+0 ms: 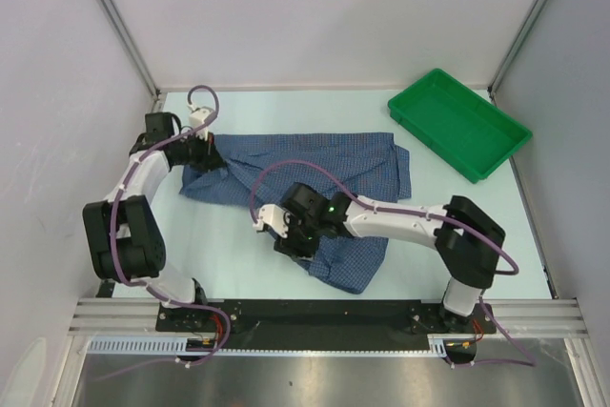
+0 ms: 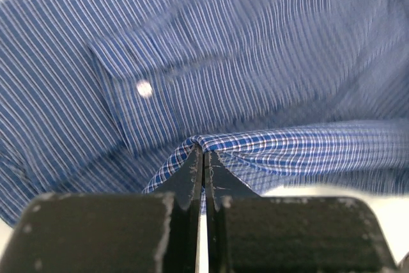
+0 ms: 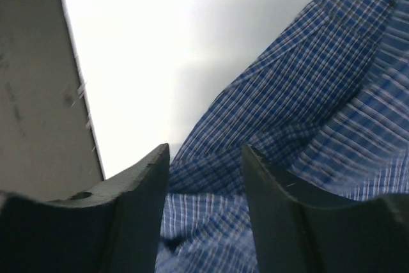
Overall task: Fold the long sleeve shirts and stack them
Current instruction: Fold the shirt
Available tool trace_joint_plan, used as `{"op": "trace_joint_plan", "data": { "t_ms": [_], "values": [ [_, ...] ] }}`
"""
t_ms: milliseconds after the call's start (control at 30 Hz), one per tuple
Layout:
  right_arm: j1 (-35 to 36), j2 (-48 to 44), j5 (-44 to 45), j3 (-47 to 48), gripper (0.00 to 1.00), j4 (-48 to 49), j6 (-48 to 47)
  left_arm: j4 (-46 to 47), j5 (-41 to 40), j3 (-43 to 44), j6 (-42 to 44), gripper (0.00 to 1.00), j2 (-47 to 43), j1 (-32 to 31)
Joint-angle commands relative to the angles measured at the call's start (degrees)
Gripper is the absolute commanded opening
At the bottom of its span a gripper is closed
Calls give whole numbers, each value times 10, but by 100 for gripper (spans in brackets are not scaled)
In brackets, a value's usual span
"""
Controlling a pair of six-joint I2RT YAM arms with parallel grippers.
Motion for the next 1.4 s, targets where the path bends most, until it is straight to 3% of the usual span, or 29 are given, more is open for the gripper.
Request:
{"op": "trace_joint_plan", "data": {
  "t_ms": [0, 300, 567, 667, 700, 733, 767, 800, 1033, 1200, 1367],
  "values": [
    [-12, 45, 1, 53, 58, 59, 50, 116, 28, 41, -99, 0, 10, -5],
    [-28, 151, -11, 116, 72, 109, 82, 114, 23, 20, -78, 0, 31, -7],
    [-30, 213, 0, 142, 68, 117, 70, 99, 13, -2, -49, 0, 23, -7],
    [-16, 219, 11, 124, 47, 114, 54, 88, 13, -3, -38, 0, 17, -7],
    [-14, 220, 8, 120, 26, 112, 50, 83, 13, -4, -34, 0, 17, -8],
    [-13, 221, 2, 119, 14, 97, 46, 75, 13, -6, -29, 0, 13, -8],
    [-11, 220, -12, 117, 2, 87, 36, 69, 11, -6, -20, 0, 11, -7],
    [-11, 215, -22, 116, 0, 72, 27, 60, 11, -7, -17, 0, 10, -5],
    [-38, 5, -184, 108, 0, -89, -41, -32, 23, -10, 85, 0, -24, -4],
    [-68, -165, -220, 144, 0, -267, -127, -204, 16, -30, 269, 4, -63, -6],
    [-102, -287, -193, 128, 0, -323, -151, -312, -57, -129, 489, 5, -144, -5]
  ]
}}
